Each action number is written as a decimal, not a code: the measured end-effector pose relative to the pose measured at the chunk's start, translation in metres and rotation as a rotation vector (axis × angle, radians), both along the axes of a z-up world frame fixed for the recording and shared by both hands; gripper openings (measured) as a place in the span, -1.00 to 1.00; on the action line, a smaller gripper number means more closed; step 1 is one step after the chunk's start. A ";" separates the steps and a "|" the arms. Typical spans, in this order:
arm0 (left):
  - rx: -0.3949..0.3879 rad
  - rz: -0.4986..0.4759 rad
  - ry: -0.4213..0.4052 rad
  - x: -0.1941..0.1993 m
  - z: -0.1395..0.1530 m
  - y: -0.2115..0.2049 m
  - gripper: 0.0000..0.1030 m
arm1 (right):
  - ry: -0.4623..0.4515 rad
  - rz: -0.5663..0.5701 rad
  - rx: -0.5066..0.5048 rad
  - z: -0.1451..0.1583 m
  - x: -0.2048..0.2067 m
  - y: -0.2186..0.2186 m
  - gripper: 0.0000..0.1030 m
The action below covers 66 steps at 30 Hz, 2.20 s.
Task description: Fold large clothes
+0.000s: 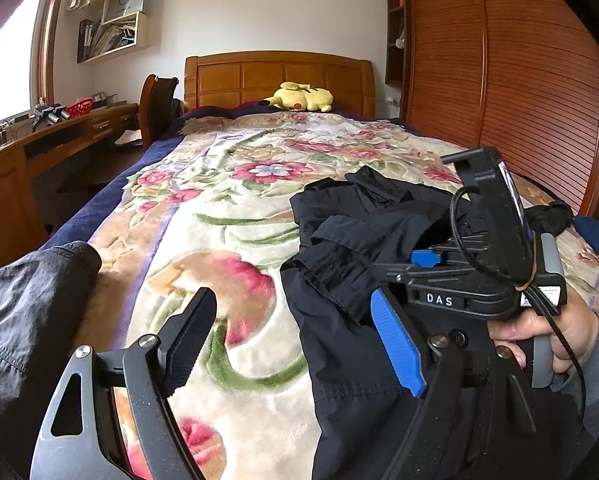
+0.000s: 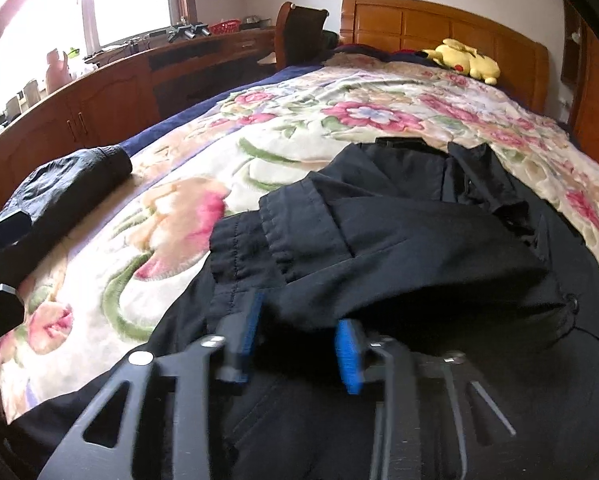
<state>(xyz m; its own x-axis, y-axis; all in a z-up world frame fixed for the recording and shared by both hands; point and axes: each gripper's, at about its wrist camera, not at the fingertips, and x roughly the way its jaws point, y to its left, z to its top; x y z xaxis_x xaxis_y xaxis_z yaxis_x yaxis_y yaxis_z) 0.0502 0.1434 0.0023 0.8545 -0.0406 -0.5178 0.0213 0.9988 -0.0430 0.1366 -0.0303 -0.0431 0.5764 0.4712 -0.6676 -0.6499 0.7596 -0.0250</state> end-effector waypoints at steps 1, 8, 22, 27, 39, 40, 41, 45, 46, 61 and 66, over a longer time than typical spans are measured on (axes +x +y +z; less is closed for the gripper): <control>-0.003 -0.001 0.001 0.000 0.000 0.000 0.56 | -0.004 -0.003 0.003 0.001 0.000 0.000 -0.62; -0.010 -0.007 0.003 0.001 -0.002 0.000 0.56 | -0.094 -0.044 0.078 0.023 -0.014 -0.019 -0.88; -0.020 -0.065 -0.030 -0.006 0.008 -0.023 0.56 | -0.205 -0.300 0.237 0.053 -0.084 -0.143 -0.88; -0.014 -0.071 -0.030 -0.008 0.007 -0.029 0.56 | -0.163 -0.369 0.216 0.039 -0.098 -0.169 -0.84; 0.017 -0.104 -0.032 -0.015 0.004 -0.045 0.56 | -0.034 -0.469 0.131 0.020 -0.105 -0.198 -0.13; 0.018 -0.105 -0.032 -0.016 0.003 -0.046 0.56 | -0.018 -0.468 0.126 0.019 -0.105 -0.198 -0.12; 0.020 -0.105 -0.033 -0.016 0.003 -0.046 0.56 | -0.003 -0.464 0.120 0.015 -0.107 -0.198 -0.11; 0.015 -0.107 -0.031 -0.016 0.003 -0.048 0.56 | 0.061 -0.436 0.109 0.011 -0.100 -0.202 0.19; 0.016 -0.107 -0.031 -0.016 0.003 -0.049 0.56 | 0.070 -0.437 0.108 0.010 -0.101 -0.204 0.30; 0.021 -0.120 -0.034 -0.014 0.002 -0.061 0.56 | -0.120 -0.406 0.011 0.038 -0.145 -0.198 0.37; 0.028 -0.125 -0.027 -0.013 0.000 -0.064 0.56 | -0.116 -0.330 -0.024 0.029 -0.144 -0.173 0.36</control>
<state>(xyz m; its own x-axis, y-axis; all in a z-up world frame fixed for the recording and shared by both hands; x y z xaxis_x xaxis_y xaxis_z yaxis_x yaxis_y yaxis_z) 0.0372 0.0794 0.0024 0.8574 -0.1336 -0.4970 0.1468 0.9891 -0.0126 -0.0070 -0.2034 -0.0144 0.7676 0.2316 -0.5976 -0.3610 0.9267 -0.1045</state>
